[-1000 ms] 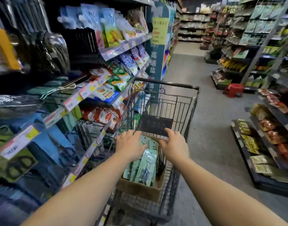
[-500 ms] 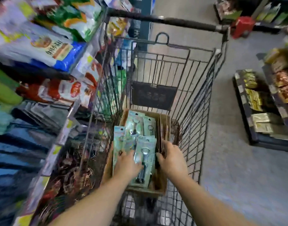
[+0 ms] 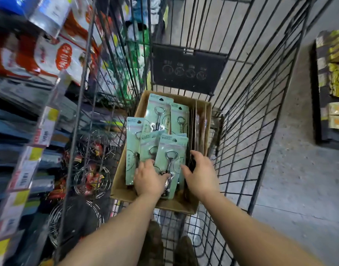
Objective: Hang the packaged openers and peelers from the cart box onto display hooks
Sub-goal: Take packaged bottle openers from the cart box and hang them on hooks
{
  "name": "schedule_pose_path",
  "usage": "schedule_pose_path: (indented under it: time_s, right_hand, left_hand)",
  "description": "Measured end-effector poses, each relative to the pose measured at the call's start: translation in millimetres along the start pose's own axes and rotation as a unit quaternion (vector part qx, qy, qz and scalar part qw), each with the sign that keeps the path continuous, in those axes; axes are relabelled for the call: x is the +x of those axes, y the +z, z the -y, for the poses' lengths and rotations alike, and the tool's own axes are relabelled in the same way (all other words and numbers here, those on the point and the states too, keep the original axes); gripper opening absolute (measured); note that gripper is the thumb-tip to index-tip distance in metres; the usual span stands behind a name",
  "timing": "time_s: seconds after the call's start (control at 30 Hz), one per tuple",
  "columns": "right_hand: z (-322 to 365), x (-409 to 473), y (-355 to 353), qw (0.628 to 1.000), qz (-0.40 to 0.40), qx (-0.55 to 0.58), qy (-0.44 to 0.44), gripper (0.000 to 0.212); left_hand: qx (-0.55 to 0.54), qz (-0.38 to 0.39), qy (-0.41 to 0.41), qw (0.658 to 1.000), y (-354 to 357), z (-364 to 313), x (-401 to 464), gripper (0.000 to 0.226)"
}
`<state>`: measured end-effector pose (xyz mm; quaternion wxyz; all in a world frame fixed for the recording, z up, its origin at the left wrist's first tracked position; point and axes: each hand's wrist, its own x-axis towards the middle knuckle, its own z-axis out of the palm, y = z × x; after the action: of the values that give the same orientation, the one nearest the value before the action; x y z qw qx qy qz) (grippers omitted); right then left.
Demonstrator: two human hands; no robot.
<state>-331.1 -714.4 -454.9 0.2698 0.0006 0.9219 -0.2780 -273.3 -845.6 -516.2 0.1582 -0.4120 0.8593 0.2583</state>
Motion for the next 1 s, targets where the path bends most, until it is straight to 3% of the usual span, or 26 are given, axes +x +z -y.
schedule_pose_path:
  time_s: [0.27,0.33,0.4,0.47,0.57,0.6,0.7,0.83,1.0]
  right_hand:
    - [4,2,-6,0.995,0.052,0.074,0.031,0.073]
    - [3,2,-8,0.987,0.079,0.134,0.038,0.082]
    - [-1,2,-11,0.966,0.109,0.231,0.048,0.084]
    - [-6,2,-12,0.942,0.12,0.304,0.071,0.068]
    - [-10,0,-15,0.933,0.084,0.34,0.082,0.032]
    - [-14,-1,-16,0.93,0.066,0.351,0.091,0.032]
    - [-21,-1,-19,0.929,0.02,0.346,0.131,0.047]
    - [-24,3,-17,0.947,-0.024,0.286,0.144,0.061]
    - [-27,5,-14,0.947,-0.026,0.284,0.15,0.056]
  left_hand:
    - [-0.133,0.048,-0.003,0.99,-19,-5,-10,0.043]
    - [-0.276,0.107,-0.004,0.955,-30,-7,-7,0.043]
    - [-0.388,0.216,-0.006,0.896,-41,-11,-6,0.042]
    - [-0.397,0.278,0.015,0.875,-45,-13,-5,0.043]
    - [-0.398,0.308,-0.002,0.864,-39,-10,-1,0.042]
    - [-0.394,0.294,-0.017,0.871,-35,-8,0,0.041]
    - [-0.291,0.169,-0.063,0.94,-15,-4,4,0.051]
    - [-0.231,0.122,-0.083,0.962,13,-14,4,0.063]
    - [-0.129,0.044,-0.134,0.981,25,-31,7,0.028]
